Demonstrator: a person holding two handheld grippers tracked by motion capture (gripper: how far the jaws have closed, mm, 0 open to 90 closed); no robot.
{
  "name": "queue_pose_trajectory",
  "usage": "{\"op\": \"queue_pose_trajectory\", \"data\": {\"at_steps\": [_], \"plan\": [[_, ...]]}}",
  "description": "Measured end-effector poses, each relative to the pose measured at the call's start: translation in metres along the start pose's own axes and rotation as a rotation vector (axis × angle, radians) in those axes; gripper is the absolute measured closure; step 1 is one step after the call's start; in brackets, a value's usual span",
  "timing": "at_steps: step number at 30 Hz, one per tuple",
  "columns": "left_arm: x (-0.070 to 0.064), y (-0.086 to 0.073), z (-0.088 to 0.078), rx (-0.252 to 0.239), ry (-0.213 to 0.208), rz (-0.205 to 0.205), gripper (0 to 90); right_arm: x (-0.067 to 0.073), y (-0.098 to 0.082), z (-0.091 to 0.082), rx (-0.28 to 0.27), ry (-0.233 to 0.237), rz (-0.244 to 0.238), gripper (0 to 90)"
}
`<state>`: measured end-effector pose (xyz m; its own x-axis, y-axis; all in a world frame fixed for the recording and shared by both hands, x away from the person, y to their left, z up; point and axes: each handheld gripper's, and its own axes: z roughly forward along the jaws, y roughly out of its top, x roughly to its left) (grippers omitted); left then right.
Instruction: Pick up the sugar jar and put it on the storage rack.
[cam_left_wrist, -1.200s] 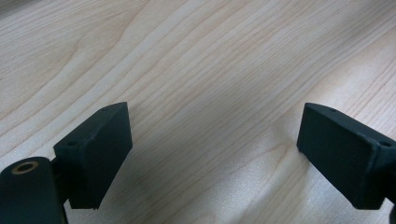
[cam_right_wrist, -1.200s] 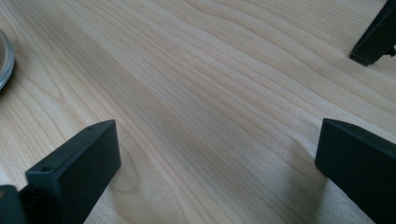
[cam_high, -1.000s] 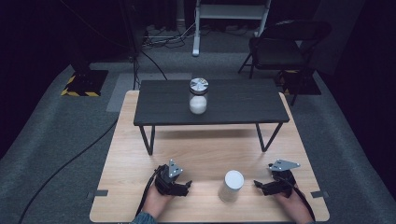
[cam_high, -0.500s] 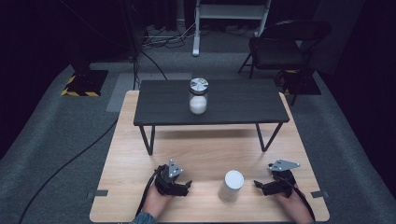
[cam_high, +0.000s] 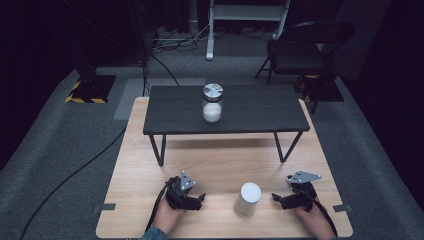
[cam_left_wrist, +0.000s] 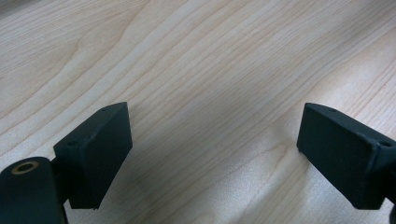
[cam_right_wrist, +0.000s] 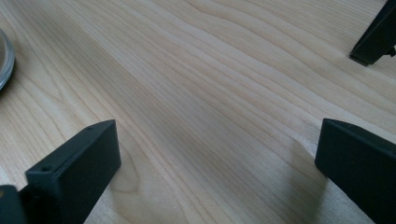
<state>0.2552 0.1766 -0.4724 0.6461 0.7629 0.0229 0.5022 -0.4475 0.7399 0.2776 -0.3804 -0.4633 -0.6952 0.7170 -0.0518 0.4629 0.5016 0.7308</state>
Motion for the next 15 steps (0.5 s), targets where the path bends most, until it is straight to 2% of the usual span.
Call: {"op": "queue_pose_trajectory", "data": {"at_steps": [15], "plan": [[-0.0001, -0.0001, -0.0005, 0.002, 0.000, 0.002, 10.2, 0.0011, -0.0001, -0.0001, 0.000, -0.003, 0.004, 0.2]]}}
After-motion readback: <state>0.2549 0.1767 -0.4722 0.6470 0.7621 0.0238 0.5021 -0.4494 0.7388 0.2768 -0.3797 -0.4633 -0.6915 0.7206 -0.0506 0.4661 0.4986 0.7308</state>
